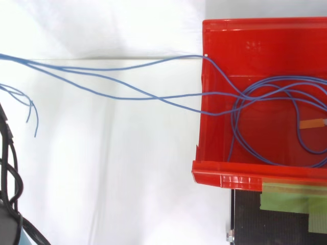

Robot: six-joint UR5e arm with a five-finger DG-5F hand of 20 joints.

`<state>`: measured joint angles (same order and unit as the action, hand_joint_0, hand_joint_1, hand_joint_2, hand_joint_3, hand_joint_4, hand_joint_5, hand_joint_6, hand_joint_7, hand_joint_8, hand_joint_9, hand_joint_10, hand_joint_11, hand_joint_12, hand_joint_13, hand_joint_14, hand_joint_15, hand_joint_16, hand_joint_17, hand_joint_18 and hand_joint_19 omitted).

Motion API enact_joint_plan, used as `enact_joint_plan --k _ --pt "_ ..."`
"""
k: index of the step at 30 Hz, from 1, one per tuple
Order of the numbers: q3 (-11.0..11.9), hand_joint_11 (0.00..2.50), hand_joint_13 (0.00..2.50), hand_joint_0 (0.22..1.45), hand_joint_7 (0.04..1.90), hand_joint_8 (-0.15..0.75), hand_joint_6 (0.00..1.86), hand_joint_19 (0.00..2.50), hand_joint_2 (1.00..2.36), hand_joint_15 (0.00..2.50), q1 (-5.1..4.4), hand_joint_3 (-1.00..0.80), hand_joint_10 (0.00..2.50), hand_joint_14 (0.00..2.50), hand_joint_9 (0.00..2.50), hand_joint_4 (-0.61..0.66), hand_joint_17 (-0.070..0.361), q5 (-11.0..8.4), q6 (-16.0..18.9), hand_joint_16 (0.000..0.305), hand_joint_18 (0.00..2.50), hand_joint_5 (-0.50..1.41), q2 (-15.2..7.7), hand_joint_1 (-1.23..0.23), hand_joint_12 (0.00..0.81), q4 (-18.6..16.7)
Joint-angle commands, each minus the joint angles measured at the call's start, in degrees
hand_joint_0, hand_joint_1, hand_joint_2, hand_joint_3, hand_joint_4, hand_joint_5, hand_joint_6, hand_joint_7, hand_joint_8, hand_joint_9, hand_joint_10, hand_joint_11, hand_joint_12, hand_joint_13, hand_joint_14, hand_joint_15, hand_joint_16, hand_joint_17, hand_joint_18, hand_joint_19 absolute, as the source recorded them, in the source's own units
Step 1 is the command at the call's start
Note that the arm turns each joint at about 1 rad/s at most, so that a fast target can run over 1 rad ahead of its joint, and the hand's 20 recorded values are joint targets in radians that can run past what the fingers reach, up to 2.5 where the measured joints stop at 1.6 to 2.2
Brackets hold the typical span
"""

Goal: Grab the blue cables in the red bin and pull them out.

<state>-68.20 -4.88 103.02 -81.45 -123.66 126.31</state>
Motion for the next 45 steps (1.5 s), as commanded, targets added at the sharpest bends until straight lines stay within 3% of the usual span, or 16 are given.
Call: enact_joint_plan --k 1,5,9,11,12,15,16,17,18,19,24,29,32,38,45 --pt "0.00 1.32 1.25 0.91 0.39 0.192 1.50 0.82 1.00 1.46 -0.13 -1.00 2.50 0.93 0.65 -0.09 0.099 0.43 -0.94 0.044 0.90 0.42 0.00 -0.75 0.274 -1.50" --pt "-0.09 1.32 1.25 0.91 0.40 0.193 1.50 0.82 1.00 1.47 -0.13 -1.00 2.50 0.92 0.66 -0.09 0.098 1.83 -1.64 0.044 0.89 0.42 0.00 -0.75 0.271 -2.56" --pt "-0.09 1.33 1.25 0.91 0.40 0.195 1.49 0.82 1.00 1.47 -0.13 -1.00 2.50 0.91 0.66 -0.09 0.098 0.96 0.46 0.044 0.89 0.42 0.00 -0.75 0.270 -0.97" --pt "-0.09 1.29 1.25 0.91 0.40 0.192 1.49 0.82 1.00 1.47 -0.22 -1.00 2.50 0.91 0.66 -0.08 0.098 -1.07 3.72 0.044 0.89 0.42 0.00 -0.75 0.270 1.66" --pt "-0.09 1.30 1.25 0.91 0.40 0.193 1.49 0.82 1.00 1.47 -0.30 -1.00 2.50 0.91 0.66 -0.09 0.098 -3.79 6.35 0.044 0.89 0.42 0.00 -0.75 0.270 4.04" --pt "-0.09 1.30 1.25 0.90 0.40 0.187 1.49 0.82 1.00 1.47 -0.74 -1.00 2.50 0.90 0.66 -0.09 0.099 -8.89 10.40 0.044 0.89 0.43 0.00 -0.75 0.273 8.69" --pt "-0.09 1.30 1.25 0.90 0.40 0.193 1.49 0.82 1.00 1.48 -1.01 -1.00 2.50 0.90 0.66 -0.09 0.099 -11.44 12.77 0.044 0.89 0.43 0.00 -0.75 0.272 11.42" --pt "-0.09 1.30 1.25 0.90 0.40 0.193 1.48 0.83 1.00 1.48 -1.01 -1.00 2.50 0.89 0.66 -0.09 0.098 -11.44 12.77 0.044 0.89 0.43 0.00 -0.75 0.272 11.42" --pt "-0.09 1.31 1.25 0.90 0.40 0.195 1.48 0.82 1.00 1.48 -1.18 -1.00 2.50 0.89 0.66 -0.09 0.098 -13.37 15.41 0.044 0.89 0.43 0.00 -0.75 0.272 13.70" --pt "-0.09 1.30 1.25 0.90 0.40 0.195 1.48 0.82 1.00 1.48 -1.27 -1.00 2.50 0.89 0.66 -0.09 0.098 -13.99 16.37 0.044 0.89 0.43 0.00 -0.75 0.272 14.41" --pt "-0.09 1.29 1.26 0.90 0.40 0.194 1.48 0.82 1.00 1.48 -2.59 -1.00 2.50 0.86 0.66 -0.09 0.098 -19.79 27.97 0.044 0.88 0.43 0.09 -0.75 0.269 22.41" --pt "-0.09 1.30 1.26 0.90 0.40 0.187 1.47 0.82 1.00 1.48 -4.00 -1.00 2.50 0.86 0.66 -0.10 0.098 -23.39 34.92 0.043 0.88 0.43 0.00 -0.75 0.268 27.50" --pt "-0.09 1.31 1.26 0.90 0.40 0.187 1.47 0.82 1.00 1.49 -4.52 -1.00 2.50 0.85 0.67 -0.09 0.098 -24.71 37.73 0.044 0.88 0.43 0.00 -0.75 0.269 29.52" --pt "-0.09 1.31 1.26 0.90 0.40 0.187 1.47 0.82 1.00 1.49 -5.23 -1.00 2.50 0.84 0.67 -0.09 0.098 -25.59 40.89 0.044 0.88 0.43 0.00 -0.75 0.269 32.51" --pt "-0.09 1.31 1.26 0.90 0.40 0.189 1.46 0.82 1.00 1.50 -5.40 -1.00 2.50 0.83 0.67 -0.10 0.098 -25.41 39.49 0.044 0.88 0.43 0.00 -0.75 0.269 33.74"
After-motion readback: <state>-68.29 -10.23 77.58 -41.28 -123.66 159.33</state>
